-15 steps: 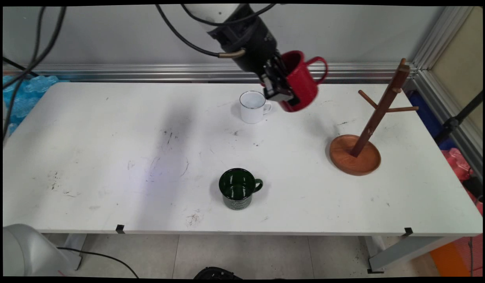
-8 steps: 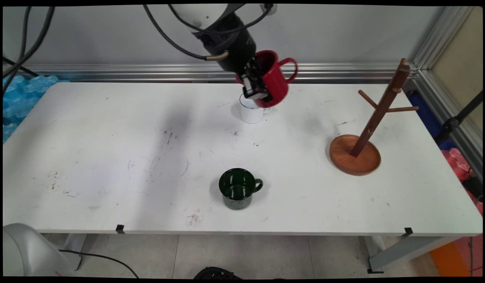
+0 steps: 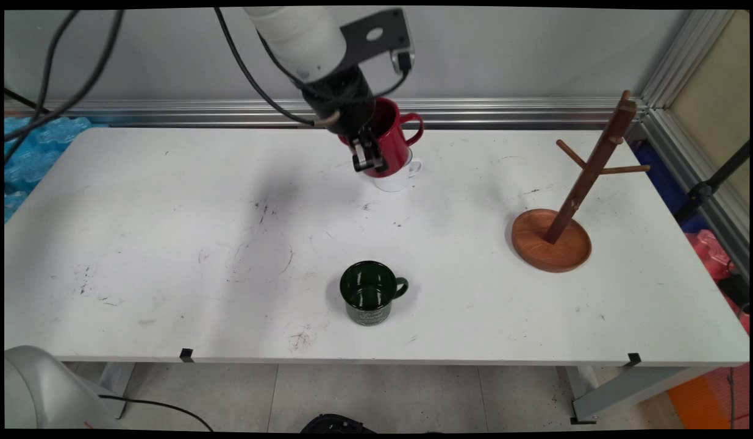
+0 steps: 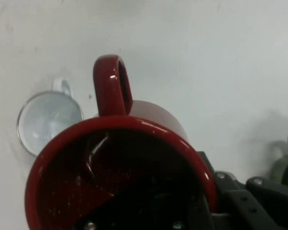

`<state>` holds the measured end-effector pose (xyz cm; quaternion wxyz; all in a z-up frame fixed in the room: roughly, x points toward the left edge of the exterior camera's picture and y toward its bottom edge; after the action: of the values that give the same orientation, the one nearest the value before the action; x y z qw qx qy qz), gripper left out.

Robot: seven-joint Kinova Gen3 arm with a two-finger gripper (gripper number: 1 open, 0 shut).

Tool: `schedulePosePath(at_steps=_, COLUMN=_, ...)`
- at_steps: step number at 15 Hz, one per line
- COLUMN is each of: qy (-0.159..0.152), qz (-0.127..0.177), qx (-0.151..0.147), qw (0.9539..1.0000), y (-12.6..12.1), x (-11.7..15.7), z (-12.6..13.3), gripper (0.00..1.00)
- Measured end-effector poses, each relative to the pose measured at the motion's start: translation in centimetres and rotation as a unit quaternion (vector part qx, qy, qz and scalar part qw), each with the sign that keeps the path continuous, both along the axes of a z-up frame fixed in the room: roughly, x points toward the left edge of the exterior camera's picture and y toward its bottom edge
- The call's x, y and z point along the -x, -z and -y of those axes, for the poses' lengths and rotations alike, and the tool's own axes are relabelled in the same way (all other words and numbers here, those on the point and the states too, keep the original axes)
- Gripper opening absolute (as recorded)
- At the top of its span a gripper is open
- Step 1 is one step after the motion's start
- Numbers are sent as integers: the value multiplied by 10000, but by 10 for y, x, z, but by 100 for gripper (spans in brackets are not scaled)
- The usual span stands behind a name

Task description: Place the picked object on the table

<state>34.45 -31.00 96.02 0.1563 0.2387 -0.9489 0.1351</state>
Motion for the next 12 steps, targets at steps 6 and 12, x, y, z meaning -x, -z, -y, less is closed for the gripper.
schedulePosePath(at_steps=6, qy=-215, qz=469, qx=-94, qw=9986, y=47, x=14, z=-1, gripper=0)
schedulePosePath(at_steps=12, qy=-323, qz=702, qx=-248, qw=9967, y=91, x=31, z=0, gripper=0)
